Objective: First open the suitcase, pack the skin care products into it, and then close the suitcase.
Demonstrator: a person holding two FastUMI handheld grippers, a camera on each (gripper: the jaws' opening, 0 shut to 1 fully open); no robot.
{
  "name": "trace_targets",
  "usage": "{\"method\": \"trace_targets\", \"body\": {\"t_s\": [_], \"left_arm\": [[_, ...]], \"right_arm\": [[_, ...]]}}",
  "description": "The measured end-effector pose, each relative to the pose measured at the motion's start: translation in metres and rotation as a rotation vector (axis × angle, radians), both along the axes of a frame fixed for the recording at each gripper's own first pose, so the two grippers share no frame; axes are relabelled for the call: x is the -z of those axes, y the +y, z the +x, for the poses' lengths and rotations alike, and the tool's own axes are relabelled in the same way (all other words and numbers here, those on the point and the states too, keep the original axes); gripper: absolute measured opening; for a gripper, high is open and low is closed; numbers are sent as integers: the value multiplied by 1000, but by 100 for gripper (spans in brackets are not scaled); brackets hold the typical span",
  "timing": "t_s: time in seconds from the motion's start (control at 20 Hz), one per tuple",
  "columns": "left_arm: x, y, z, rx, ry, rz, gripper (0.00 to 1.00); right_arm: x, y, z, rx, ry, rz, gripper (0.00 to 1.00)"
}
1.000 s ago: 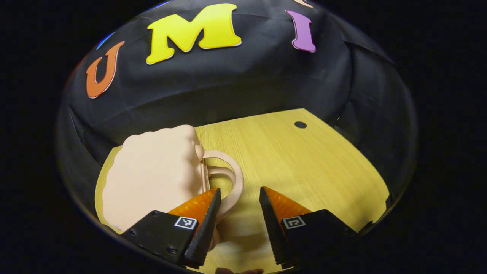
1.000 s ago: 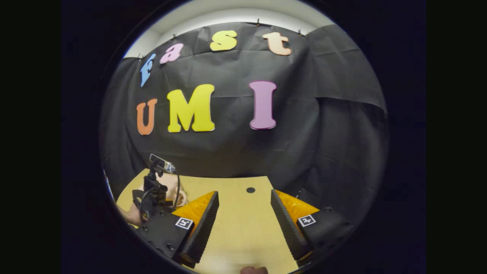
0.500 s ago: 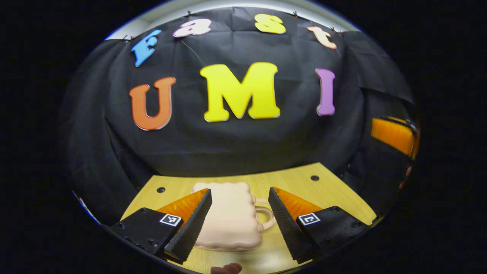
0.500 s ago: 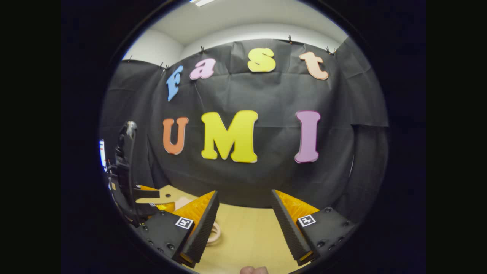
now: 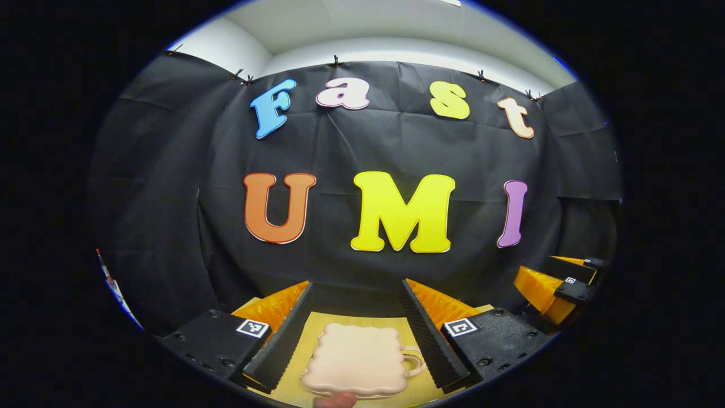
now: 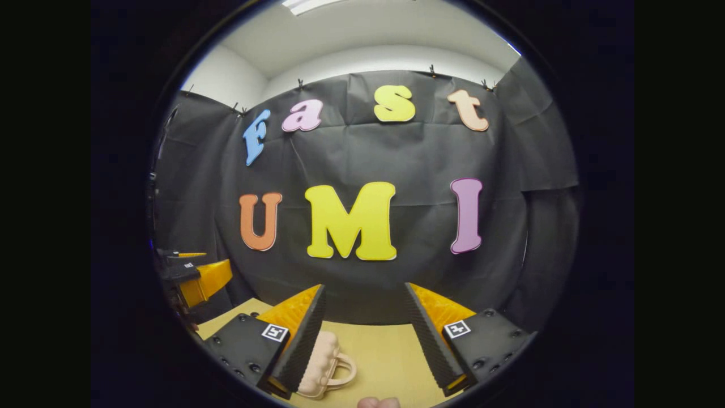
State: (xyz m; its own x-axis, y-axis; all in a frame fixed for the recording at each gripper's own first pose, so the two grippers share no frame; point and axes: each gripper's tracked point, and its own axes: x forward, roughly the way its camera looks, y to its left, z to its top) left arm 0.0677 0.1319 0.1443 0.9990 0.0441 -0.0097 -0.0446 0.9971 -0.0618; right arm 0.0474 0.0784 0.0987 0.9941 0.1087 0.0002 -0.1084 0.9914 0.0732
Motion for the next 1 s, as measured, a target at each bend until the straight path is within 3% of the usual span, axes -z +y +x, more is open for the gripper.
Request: {"method": "trace_targets", "body": {"t_s": [0.15, 0.3, 0.5, 0.95, 1.0], "left_arm": [[2, 6, -3, 10, -10, -15, 100], [5, 11, -6, 13, -5, -23, 96], [8, 19, -12, 10, -2, -34, 96], [14, 24, -17, 18, 1, -49, 96], [14, 23, -18, 20, -2, -48, 96]], "right_arm": [[-6, 11, -8, 6, -27, -5, 81], [-13, 30, -16, -19, -68, -53, 77], [-13, 45, -19, -38, -80, -75, 81], [-9, 48, -23, -28, -67, -77, 81], [-8, 47, -22, -26, -68, -76, 77]]}}
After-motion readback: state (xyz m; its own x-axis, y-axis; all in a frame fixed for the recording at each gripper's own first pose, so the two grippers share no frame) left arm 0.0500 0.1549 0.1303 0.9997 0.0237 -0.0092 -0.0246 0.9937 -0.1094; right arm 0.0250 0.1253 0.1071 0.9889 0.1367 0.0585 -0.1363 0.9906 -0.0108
